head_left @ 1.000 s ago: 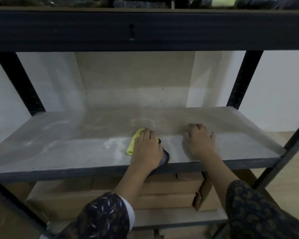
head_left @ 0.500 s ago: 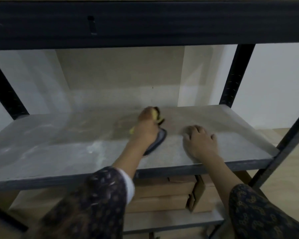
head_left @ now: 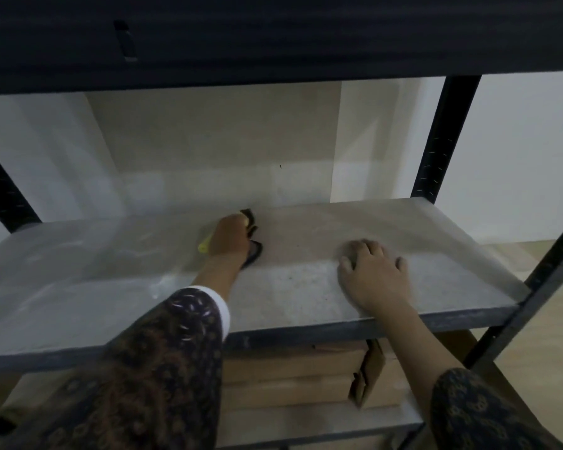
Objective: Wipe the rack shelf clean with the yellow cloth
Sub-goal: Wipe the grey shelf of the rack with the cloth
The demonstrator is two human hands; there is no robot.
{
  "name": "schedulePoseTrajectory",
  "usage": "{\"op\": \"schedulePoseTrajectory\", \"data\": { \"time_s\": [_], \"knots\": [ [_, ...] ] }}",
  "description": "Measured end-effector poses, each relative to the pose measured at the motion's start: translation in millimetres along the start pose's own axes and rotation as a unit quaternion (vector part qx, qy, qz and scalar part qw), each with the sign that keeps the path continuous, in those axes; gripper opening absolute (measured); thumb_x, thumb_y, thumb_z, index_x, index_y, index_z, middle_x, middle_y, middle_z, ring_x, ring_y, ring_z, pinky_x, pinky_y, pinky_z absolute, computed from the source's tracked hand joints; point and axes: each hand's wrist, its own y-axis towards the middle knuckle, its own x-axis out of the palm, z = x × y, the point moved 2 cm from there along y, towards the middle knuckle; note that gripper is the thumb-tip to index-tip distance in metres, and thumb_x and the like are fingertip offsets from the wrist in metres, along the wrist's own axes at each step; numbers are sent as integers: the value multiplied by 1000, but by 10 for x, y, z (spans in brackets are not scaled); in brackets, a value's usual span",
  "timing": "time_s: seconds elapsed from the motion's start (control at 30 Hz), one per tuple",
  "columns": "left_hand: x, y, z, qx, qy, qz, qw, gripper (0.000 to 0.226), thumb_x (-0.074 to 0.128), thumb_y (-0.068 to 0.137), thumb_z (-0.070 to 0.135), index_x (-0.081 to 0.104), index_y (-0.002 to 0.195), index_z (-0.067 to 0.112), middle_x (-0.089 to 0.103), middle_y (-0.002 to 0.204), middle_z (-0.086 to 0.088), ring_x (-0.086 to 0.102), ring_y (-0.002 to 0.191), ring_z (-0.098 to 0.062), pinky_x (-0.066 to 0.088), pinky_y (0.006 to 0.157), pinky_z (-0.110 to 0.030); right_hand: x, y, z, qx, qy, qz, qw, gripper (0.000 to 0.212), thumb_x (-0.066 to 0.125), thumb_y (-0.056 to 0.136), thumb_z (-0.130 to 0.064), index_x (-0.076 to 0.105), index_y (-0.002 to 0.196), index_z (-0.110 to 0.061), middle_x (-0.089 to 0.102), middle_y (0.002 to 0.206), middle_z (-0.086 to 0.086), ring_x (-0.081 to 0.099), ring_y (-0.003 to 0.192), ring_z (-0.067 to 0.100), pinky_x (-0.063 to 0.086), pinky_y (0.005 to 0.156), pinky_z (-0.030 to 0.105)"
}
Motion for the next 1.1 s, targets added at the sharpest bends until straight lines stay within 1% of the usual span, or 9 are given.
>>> {"op": "schedulePoseTrajectory", "data": {
  "time_s": [0.17, 0.3, 0.37, 0.43, 0.5, 0.57, 0.83, 0.93, 1.1],
  "knots": [
    [-321, 59, -389, -53, 35, 13, 998, 26, 56, 86, 11, 64, 105, -4, 63, 115, -26, 59, 107, -38, 43, 90, -37, -23, 3, -21, 5, -2, -12, 1000, 55, 28, 98, -43, 31, 146, -18, 29, 154, 5, 25, 142, 23, 8, 117, 56],
    [-238, 21, 231, 58, -53, 56, 995, 15, 55, 88, 16, 60, 77, 6, 67, 96, -23, 63, 93, -33, 33, 67, -33, -21, 90, -164, -36, -5, -15, 999, 56, 30, 98, -39, 19, 151, -23, 15, 160, 0, 7, 149, 20, -3, 116, 57],
    [-72, -58, 658, 118, -46, -11, 992, 12, 56, 89, 15, 64, 89, 6, 64, 107, -22, 60, 102, -34, 37, 72, -30, 33, 171, -240, -41, 9, -29, 999, 56, 30, 99, -36, 17, 152, -24, 12, 161, -1, 5, 149, 19, -2, 116, 57],
    [162, -114, 888, 135, -11, -118, 984, 34, 52, 91, 20, 57, 119, 1, 53, 130, -21, 50, 120, -34, 40, 96, -34, 82, 238, -269, -19, 27, -34, 999, 52, 28, 98, -32, 23, 149, -21, 18, 159, 0, 9, 148, 19, 1, 116, 58],
    [367, -90, 879, 148, 20, -181, 972, 49, 47, 94, 26, 42, 138, 6, 37, 147, -13, 35, 135, -29, 28, 111, -35, 116, 246, -271, 4, 39, -32, 999, 48, 27, 98, -29, 31, 144, -18, 24, 157, 1, 15, 147, 19, 6, 116, 56],
    [523, 6, 752, 164, 37, -190, 967, 54, 43, 96, 26, 29, 147, 13, 22, 157, -6, 20, 143, -25, 16, 117, -35, 142, 218, -270, 6, 33, -21, 999, 46, 28, 97, -29, 33, 142, -19, 26, 155, 1, 17, 145, 19, 9, 115, 56],
    [590, 449, 512, 169, -3, -72, 983, 48, 59, 81, 18, 56, 127, 6, 49, 140, -15, 43, 131, -33, 31, 111, -38, 161, 218, -230, 1, 18, -5, 1000, 55, 28, 95, -39, 30, 146, -19, 24, 157, -1, 19, 145, 17, 11, 117, 54],
    [410, 546, 248, 129, -15, -29, 991, 50, 49, 72, 26, 64, 111, -1, 60, 122, -24, 55, 115, -41, 42, 101, -42, 165, 208, -212, 3, 16, 1, 1000, 55, 27, 94, -41, 33, 145, -20, 28, 155, -2, 25, 143, 18, 12, 116, 54],
    [180, 639, -312, 6, 18, 9, 1000, 38, 56, 85, 7, 58, 123, 3, 55, 129, -24, 50, 122, -40, 36, 105, -41, 163, 210, -222, 1, 13, 5, 1000, 55, 27, 94, -41, 34, 144, -20, 30, 154, -2, 28, 141, 18, 12, 116, 53]
  ]
}}
